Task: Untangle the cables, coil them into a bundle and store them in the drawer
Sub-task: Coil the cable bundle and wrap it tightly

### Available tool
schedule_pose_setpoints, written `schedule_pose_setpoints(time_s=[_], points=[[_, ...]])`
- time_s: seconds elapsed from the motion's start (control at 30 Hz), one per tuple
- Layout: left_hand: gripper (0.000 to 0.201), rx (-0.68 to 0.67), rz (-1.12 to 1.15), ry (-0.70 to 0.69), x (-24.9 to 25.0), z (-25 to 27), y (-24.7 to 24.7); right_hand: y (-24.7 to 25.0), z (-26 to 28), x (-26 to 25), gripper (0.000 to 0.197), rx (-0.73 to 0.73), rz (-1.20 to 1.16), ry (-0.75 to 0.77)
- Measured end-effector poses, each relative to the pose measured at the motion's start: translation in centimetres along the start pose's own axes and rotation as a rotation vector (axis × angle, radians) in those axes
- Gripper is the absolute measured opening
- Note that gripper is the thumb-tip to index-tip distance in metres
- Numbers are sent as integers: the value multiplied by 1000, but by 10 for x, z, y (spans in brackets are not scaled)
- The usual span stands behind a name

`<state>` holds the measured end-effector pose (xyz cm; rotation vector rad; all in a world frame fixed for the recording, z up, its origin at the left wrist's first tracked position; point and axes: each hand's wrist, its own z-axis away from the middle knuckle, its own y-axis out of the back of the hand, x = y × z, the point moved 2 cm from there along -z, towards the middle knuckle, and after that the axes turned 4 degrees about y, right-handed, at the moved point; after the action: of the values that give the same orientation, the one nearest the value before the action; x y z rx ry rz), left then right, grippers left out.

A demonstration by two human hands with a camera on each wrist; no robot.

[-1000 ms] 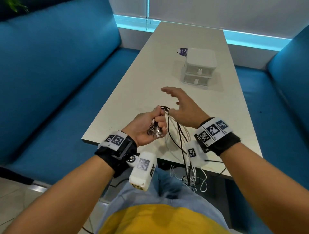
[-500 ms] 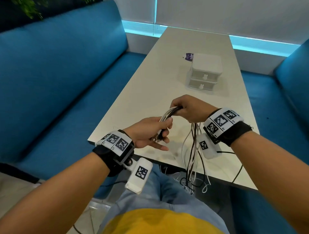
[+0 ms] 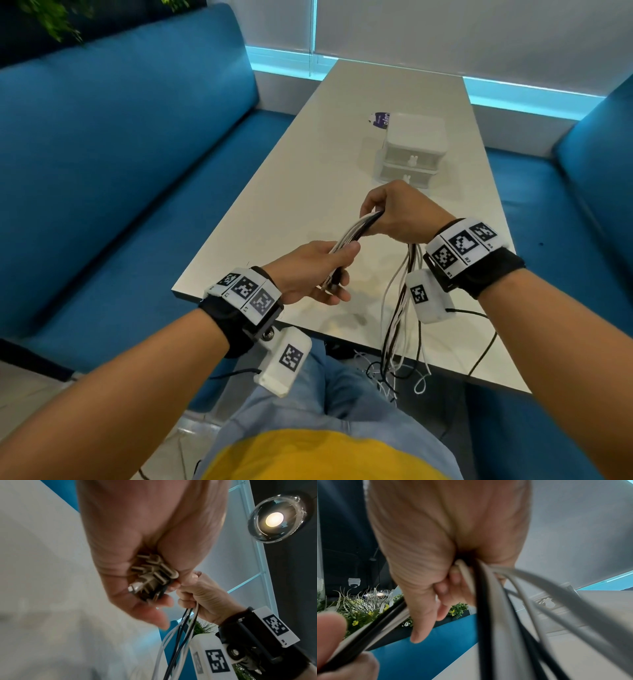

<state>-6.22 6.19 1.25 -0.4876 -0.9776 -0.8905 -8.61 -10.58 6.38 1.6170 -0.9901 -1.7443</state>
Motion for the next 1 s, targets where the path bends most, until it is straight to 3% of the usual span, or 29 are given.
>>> schedule_pose_setpoints(time_s=[0.23,0.43,0.63,1.0], points=[[25,3,-9,-47,-6,-3,1,-1,2,-3,19,3,11,22],[25,17,11,-46,-8,-6,6,-2,6,-1,8,-217,-25,-2],[34,-8,-31,-36,-9,-6,2,-4,9,-2,11,-229,2,-12],[26,-34,-232,-30,-6,-7,11,-3,10,-5,15,-299,118,-38]])
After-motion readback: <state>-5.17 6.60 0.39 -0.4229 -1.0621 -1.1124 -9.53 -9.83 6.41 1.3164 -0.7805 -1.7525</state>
